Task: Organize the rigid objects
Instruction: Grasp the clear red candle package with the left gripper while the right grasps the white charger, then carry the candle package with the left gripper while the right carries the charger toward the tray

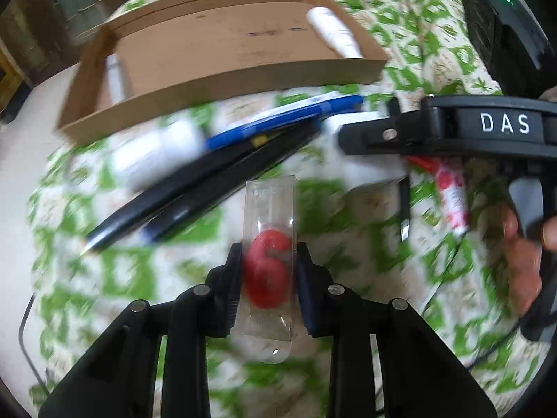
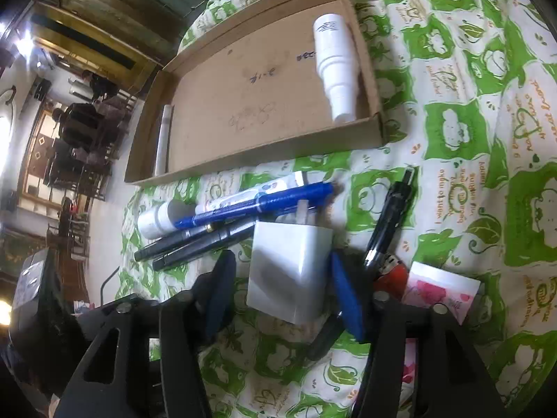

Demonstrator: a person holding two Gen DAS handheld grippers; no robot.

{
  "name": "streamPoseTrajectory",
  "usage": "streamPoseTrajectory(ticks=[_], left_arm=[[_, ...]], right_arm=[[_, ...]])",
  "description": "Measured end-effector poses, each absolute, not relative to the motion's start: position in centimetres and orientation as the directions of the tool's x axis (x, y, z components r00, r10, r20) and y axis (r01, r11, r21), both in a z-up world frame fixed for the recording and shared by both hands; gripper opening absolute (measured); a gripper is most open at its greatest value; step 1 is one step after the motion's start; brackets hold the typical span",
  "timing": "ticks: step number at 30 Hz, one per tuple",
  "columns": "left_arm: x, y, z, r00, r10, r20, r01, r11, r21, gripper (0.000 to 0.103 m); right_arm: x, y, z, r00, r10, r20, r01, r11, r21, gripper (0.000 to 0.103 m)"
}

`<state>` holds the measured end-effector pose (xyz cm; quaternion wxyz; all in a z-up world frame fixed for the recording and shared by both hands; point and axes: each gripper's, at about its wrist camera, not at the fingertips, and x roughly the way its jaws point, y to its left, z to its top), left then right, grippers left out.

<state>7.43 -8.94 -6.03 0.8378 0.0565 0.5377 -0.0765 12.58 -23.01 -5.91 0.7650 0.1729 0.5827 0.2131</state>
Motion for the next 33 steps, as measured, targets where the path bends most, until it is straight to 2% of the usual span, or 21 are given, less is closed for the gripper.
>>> streamPoseTrajectory(ticks=[4,5,8,10,13,20,29,33], left_arm=[[6.9,-6.1,-5.7,0.424,-0.121,-0.897,0.104,0.991,-0.084,0.026],[7.0,-5.9,-5.6,0.432,-0.132,-0.892,0.094,0.99,-0.101,0.026],[7.3,-6.1,-5.8,0.432,-0.119,-0.894,0.097,0.992,-0.084,0.026],[7.3,-6.6,-5.8,0.427,-0.105,-0.898,0.102,0.992,-0.068,0.026],[7.4,-6.8,-6.0,0.423,-0.104,-0.9,0.1,0.993,-0.067,0.027],[8.8,-7.7,-6.6,0.412,-0.108,-0.905,0.091,0.993,-0.077,0.027],[8.5,-6.9,-7.5,0.397,-0.104,-0.912,0.088,0.993,-0.074,0.028],[8.6,-6.7,-8.0,0.395,-0.104,-0.913,0.088,0.993,-0.075,0.028]], right_arm=[[12.1,-20.8,-5.6,0.259,0.416,-0.872,-0.215,0.905,0.368,0.057],[11.8,-19.7,-5.7,0.277,0.348,-0.896,-0.257,0.925,0.28,0.057],[10.9,-16.5,-6.7,0.32,0.137,-0.937,-0.358,0.934,0.014,0.056],[10.5,-15.9,-6.5,0.356,0.094,-0.93,-0.362,0.931,-0.044,0.057],[10.6,-17.4,-5.9,0.337,0.164,-0.927,-0.317,0.947,0.052,0.051],[10.2,-19.7,-5.8,0.183,0.44,-0.879,-0.301,0.876,0.376,0.049],[9.3,-18.1,-6.0,0.196,0.348,-0.917,-0.376,0.89,0.258,0.05],[9.7,-17.2,-5.7,0.201,0.358,-0.912,-0.349,0.896,0.275,0.052]])
